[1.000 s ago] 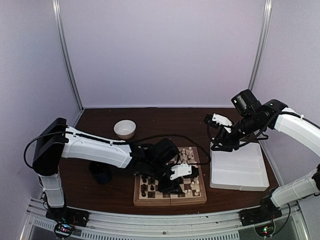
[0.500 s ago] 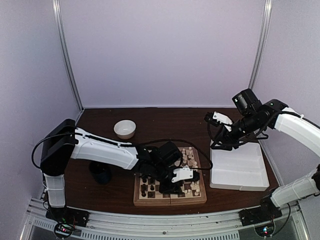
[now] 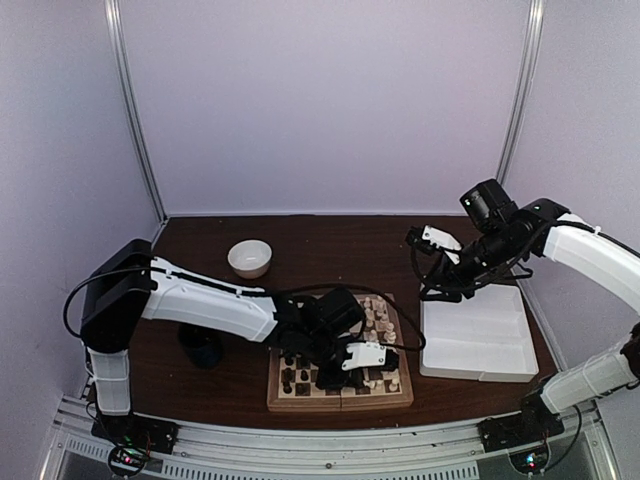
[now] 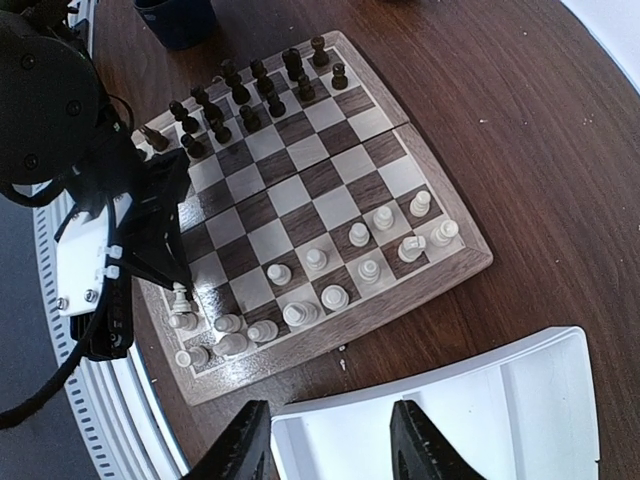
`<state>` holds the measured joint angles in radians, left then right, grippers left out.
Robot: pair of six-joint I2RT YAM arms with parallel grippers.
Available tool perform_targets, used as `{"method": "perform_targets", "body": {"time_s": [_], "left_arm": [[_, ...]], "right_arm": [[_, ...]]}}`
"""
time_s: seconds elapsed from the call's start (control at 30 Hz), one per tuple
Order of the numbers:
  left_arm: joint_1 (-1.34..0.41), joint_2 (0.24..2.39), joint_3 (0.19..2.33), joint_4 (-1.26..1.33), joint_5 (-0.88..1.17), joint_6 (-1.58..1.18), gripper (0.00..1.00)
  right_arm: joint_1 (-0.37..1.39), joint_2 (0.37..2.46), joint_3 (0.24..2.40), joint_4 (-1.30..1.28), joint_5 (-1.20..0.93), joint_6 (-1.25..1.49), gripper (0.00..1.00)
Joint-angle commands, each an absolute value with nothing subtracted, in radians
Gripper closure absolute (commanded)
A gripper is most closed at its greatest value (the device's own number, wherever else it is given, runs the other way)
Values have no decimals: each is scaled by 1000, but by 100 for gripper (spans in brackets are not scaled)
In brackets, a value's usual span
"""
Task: Set up the chess pieces on the board
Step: Pick up the pawn from the chessboard, then pass from the left arm to the right
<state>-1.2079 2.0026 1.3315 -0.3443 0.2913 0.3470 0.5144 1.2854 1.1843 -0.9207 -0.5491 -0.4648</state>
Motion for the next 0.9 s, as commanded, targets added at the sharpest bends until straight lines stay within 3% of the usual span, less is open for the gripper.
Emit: {"method": "perform_targets", "body": {"time_s": [0.0,0.23,0.43,0.87], "left_arm": [[-1214,1944,1282,-342,297,359,100],[-1213,1901,1241,-296,291,324,100],[-1202,1908,1207,-235,281,288,100],[-1197,1801,1077,-28,252,188,100]], "right_arm": [[508,1292,1173,-910,-578,-466,55],[508,1303,1174,-929,-614,-483,55],[510,1317,1114,-991,-805,-607,55],[638,1521,1113,-997,-868,-611,57]]}}
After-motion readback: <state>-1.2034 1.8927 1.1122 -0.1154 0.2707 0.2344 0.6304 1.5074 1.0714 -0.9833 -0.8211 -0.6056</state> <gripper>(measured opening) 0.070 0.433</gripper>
